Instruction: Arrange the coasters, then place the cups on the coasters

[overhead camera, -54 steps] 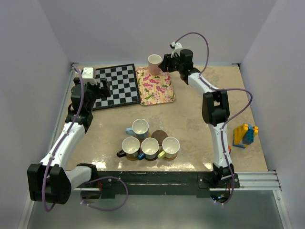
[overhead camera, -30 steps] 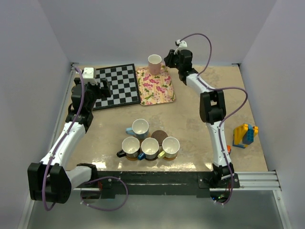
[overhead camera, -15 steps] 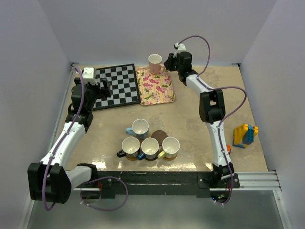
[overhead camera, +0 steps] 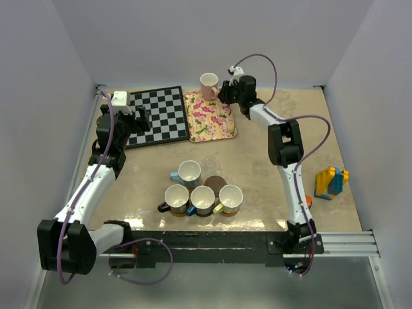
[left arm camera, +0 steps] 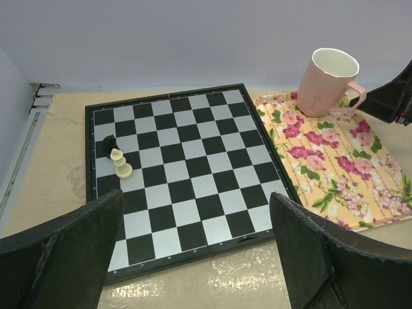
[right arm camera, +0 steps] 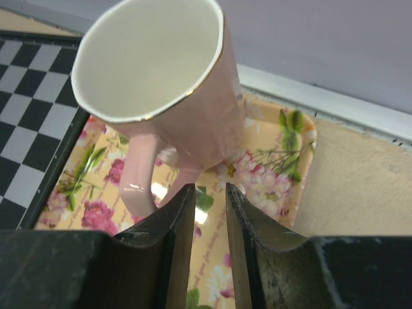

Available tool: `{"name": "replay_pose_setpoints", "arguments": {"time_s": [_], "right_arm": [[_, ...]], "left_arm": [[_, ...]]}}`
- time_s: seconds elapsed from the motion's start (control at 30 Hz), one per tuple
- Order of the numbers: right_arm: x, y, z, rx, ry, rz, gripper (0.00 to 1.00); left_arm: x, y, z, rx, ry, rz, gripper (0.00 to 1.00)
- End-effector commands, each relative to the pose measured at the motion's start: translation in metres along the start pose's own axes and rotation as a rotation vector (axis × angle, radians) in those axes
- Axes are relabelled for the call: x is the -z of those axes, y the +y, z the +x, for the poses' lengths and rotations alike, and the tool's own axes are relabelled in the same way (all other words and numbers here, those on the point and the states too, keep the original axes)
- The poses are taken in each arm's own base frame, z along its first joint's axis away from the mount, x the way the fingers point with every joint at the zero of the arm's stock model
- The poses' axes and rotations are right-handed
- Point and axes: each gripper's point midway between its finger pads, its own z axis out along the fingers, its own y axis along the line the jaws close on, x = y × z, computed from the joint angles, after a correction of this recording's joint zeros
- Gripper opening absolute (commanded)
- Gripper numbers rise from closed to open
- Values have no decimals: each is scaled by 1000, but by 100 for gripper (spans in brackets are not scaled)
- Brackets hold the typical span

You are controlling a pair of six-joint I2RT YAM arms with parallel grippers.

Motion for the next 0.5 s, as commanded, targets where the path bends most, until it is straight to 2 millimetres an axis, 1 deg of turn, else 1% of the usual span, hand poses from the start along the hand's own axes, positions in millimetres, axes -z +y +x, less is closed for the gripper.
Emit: {"name": "replay_pose_setpoints", "arguments": {"time_s": [0.0,0.07,0.13,0.2,0.23,0.33,0.37,0.47], "right_arm": [[16,37,-40,69,-39,-82,30],[21,38,-43,67,-31,-76,31],[28,33,-49,60,-40,-34,34],[38,34,-65,57,-71,-7,38],[41,33,-68,46,-81,6,40],[51,35,-86,0,-134,34,49],[53,32,-93,-24,-152,58,52],[53,30,-107,-87,-195,86,64]], "left_arm": [[0,-5,-26,10,-64,20,99],[0,-5,-25,10,-61,20,99],[0,-5,-26,10,-64,18,99],[0,-5,-26,11,-65,20,99],[0,-5,-26,13,-65,20,99],[0,-5,-26,11,-65,22,99],[0,-5,-26,11,-64,22,99],[1,-4,-28,12,-69,16,99]]}}
